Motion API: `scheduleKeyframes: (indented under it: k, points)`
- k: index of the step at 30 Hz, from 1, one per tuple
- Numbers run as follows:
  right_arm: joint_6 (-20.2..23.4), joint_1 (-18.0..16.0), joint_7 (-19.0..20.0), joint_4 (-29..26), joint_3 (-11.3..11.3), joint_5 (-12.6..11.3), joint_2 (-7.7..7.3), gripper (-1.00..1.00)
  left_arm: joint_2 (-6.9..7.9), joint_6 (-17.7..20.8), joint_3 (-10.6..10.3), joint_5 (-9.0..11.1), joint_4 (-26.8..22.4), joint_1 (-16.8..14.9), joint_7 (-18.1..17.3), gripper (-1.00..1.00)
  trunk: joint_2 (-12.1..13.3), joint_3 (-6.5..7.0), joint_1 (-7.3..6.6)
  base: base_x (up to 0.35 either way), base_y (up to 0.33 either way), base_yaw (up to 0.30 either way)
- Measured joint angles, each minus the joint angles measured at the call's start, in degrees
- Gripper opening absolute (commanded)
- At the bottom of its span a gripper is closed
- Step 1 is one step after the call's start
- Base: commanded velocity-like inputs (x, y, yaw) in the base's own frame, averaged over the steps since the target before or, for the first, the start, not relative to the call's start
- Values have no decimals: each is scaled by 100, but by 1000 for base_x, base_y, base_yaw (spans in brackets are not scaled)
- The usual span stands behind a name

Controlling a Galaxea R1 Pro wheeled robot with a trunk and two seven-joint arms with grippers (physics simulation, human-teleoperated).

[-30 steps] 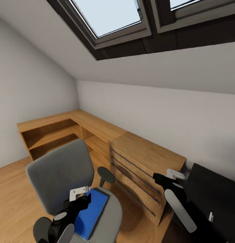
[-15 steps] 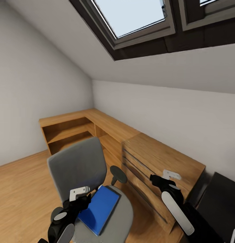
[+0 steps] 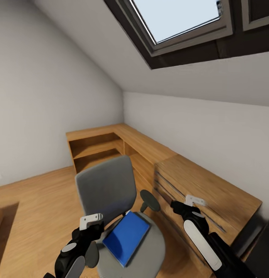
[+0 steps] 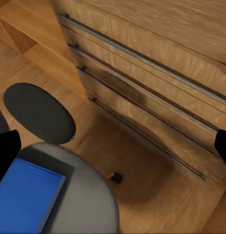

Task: In the bedroom, organize the workspace by keeping the computer under the desk, ensuring the monitor is on the desk, placing the keyboard on the desk next to the monitor, placing the mouse on the desk next to the keyboard, moving the folder from the swivel chair onto the desk next to the mouse, stacking the notebook on top of the folder with the pen on top of the notebook, and positioning the swivel chair next to the desk.

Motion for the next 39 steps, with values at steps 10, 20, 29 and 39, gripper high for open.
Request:
scheduleKeyframes:
  k: [10,20,29,39]
  points:
    - [0,0,-8,0,3,0,0,100,-2,-5,0,-6,4,0,0,100,0,0,0,0,0,278]
    - [2,0,-8,0,3,0,0,100,2,-16,0,-26,5,0,0,100,0,0,0,0,0,278]
    - [8,0,-6,3,7,0,0,100,4,-23,0,-26,5,0,0,100,0,0,0,0,0,278]
    - [9,0,0,17,11,0,0,100,4,-26,4,-15,2,0,0,100,0,0,0,0,0,278]
